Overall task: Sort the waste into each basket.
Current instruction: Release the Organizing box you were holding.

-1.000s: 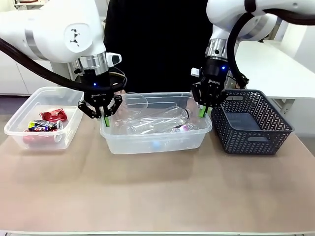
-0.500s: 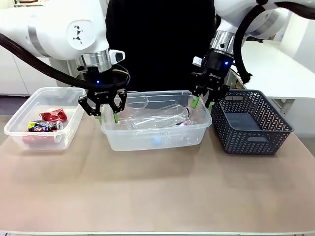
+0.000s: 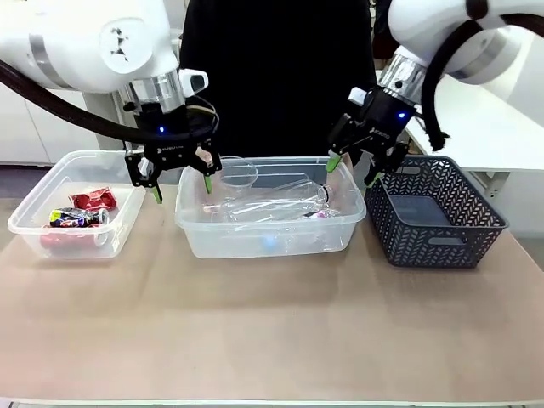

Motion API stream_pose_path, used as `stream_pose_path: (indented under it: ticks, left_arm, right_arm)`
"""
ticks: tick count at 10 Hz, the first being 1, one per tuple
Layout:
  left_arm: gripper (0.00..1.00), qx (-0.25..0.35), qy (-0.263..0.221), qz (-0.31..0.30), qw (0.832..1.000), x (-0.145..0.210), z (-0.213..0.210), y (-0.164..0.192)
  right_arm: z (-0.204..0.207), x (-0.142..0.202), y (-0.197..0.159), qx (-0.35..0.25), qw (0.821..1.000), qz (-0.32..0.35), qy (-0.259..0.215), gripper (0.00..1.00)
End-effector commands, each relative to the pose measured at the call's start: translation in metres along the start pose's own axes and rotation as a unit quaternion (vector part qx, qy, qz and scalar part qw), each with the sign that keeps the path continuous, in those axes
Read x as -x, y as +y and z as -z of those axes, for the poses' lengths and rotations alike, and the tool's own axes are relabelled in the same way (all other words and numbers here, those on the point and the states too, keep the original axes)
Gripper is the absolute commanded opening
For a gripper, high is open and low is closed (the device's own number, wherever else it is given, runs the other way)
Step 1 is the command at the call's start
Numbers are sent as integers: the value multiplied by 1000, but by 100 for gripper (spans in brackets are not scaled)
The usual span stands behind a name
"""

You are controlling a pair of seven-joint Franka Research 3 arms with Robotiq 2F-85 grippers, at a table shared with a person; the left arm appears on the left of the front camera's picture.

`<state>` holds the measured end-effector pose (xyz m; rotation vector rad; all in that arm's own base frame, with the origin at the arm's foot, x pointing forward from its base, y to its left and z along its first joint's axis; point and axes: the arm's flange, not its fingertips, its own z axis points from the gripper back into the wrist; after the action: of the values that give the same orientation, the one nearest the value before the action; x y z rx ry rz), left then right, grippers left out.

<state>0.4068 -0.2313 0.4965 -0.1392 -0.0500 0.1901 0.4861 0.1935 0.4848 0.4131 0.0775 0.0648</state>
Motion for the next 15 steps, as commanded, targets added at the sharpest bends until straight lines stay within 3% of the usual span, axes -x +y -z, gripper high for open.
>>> stream_pose_path:
  ticks: [1,2,3,9,10,12,14,15]
  left_arm:
    - [100,45,-14,8,999,24,-8,25]
    - [100,43,0,18,999,32,-9,27]
    - [100,16,-6,-3,1000,8,-9,7]
    - [100,21,1,1,1000,9,-5,9]
    - [100,66,14,29,997,15,-29,5]
    - [100,192,48,71,978,52,-73,36]
    - [100,332,85,91,935,95,-80,85]
    - [100,353,68,71,930,113,-78,109]
  right_arm:
    - [12,16,-7,-10,999,2,-44,100]
    - [22,7,7,39,999,21,-7,100]
    - [1,4,-5,0,1000,5,-21,100]
    - [3,5,-5,9,1000,11,-23,100]
    - [-34,39,-26,-43,999,11,-15,100]
    - [-103,119,-77,-182,983,8,-5,100]
    - [-136,191,-130,-308,946,97,-38,100]
    - [-140,215,-150,-337,934,107,-55,100]
